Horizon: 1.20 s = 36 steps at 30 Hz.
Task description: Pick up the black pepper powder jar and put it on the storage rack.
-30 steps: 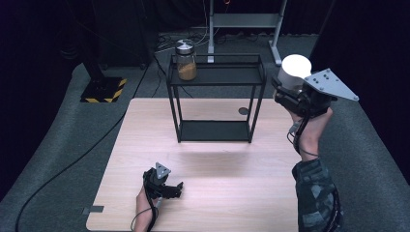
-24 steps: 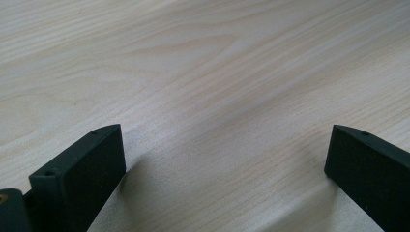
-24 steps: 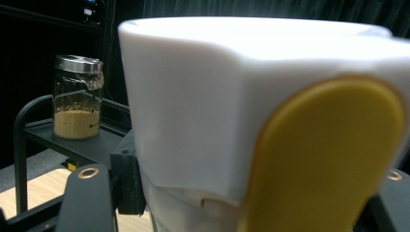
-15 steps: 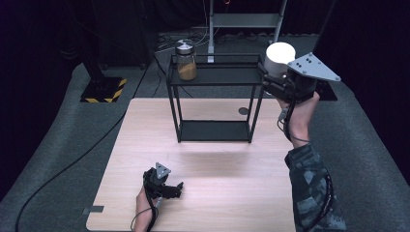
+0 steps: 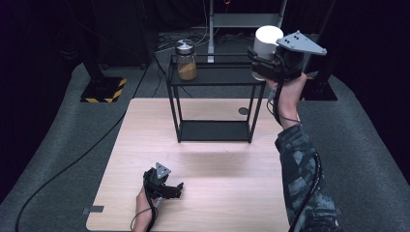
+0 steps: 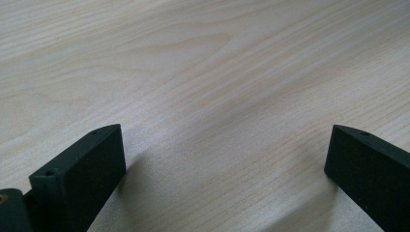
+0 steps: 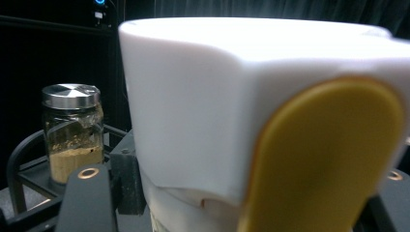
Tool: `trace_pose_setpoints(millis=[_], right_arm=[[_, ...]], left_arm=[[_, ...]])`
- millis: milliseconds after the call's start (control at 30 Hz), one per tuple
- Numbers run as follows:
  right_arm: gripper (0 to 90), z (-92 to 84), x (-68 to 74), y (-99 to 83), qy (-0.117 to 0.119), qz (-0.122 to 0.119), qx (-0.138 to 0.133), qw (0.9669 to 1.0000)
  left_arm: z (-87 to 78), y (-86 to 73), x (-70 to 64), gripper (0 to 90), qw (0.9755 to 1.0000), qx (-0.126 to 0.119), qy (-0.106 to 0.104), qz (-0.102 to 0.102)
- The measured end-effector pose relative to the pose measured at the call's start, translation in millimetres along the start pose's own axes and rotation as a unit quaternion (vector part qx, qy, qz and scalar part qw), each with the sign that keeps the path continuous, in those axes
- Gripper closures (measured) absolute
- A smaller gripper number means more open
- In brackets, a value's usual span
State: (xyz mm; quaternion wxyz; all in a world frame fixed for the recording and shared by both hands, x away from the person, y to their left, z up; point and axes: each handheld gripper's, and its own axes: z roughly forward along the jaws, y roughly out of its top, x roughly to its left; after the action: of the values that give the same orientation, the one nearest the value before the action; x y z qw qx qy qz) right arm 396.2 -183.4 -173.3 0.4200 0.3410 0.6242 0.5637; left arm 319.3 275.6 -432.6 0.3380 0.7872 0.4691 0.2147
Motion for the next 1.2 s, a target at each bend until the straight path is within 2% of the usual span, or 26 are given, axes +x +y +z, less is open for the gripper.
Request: trace_pose_setpoints(millis=[200,367,700,867,1200], right_arm=[[29.6,22.0,-9.5,9.0,0.01,0.028,0.025,0.9992],[29.6,33.0,-14.9,11.5,0.01,0.046,0.038,0.9982],[29.6,46.9,-18.9,15.7,0.003,0.052,0.06,0.9968],[29.6,53.5,-22.8,14.3,0.008,0.069,0.067,0.9953],[29.7,69.3,-19.5,15.6,0.006,0.068,0.092,0.9935]], left_arm=[[0.0,0.0,0.2,0.2,1.0,0.0,-0.001,0.0],[-0.1,-0.1,0.1,0.3,1.0,0.0,-0.001,0.001],[0.0,-0.2,0.2,0.2,1.0,0.0,-0.002,0.001],[0.0,-0.2,0.3,0.2,1.0,0.0,-0.003,0.001],[0.0,-0.1,0.5,0.2,1.0,0.0,-0.003,0.001]])
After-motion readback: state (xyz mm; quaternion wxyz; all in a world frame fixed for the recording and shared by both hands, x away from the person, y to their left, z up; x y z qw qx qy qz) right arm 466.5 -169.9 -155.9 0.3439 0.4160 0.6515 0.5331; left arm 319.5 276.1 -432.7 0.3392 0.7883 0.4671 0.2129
